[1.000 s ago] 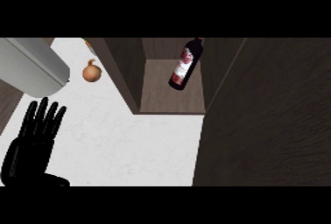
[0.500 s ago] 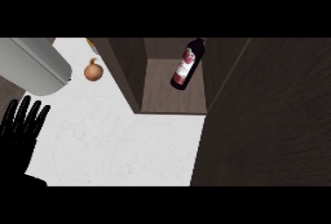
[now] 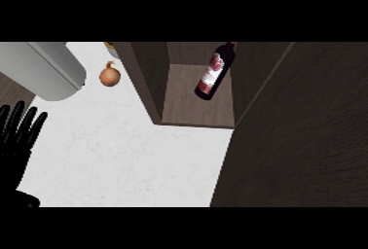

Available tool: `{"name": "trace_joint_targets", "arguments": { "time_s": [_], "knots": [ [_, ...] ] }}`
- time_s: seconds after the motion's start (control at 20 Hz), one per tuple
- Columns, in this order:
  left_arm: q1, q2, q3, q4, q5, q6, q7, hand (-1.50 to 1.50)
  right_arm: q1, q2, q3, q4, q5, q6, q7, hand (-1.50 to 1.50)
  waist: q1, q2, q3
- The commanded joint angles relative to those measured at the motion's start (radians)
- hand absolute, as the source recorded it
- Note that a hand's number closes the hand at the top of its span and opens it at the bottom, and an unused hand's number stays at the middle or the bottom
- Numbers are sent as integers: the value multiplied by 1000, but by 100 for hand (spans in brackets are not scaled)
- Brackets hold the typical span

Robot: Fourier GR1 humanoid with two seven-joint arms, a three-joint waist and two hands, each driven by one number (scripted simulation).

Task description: Pick up the wine, place it into the cabinet and close the cabinet

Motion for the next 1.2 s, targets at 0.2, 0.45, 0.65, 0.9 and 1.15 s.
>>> {"name": "trace_joint_targets", "arguments": {
  "time_s": [0.2, 0.45, 0.65, 0.9, 1.15],
  "knots": [
    [1, 12, 20, 28, 14, -40, 6, -150, -311, 295, 103, 98, -79, -61, 228, 150, 20, 0, -1],
    [-26, 32, 58, 51, 37, -35, 31, -150, -621, 550, 70, 341, -29, -123, 369, 150, -5, -3, 2],
    [-38, 35, 81, 98, 46, -71, 36, -150, -835, 572, 62, 537, -72, -270, 347, 150, -23, -4, 5],
    [-50, 27, 91, 93, 36, -69, 56, -150, -1053, 575, -64, 790, -219, -294, 269, 150, -17, 0, 6],
    [0, -7, 125, 149, -22, -139, -9, -150, -1064, 576, -100, 878, -303, -285, 216, 150, -36, -4, 7]
  ]
}}
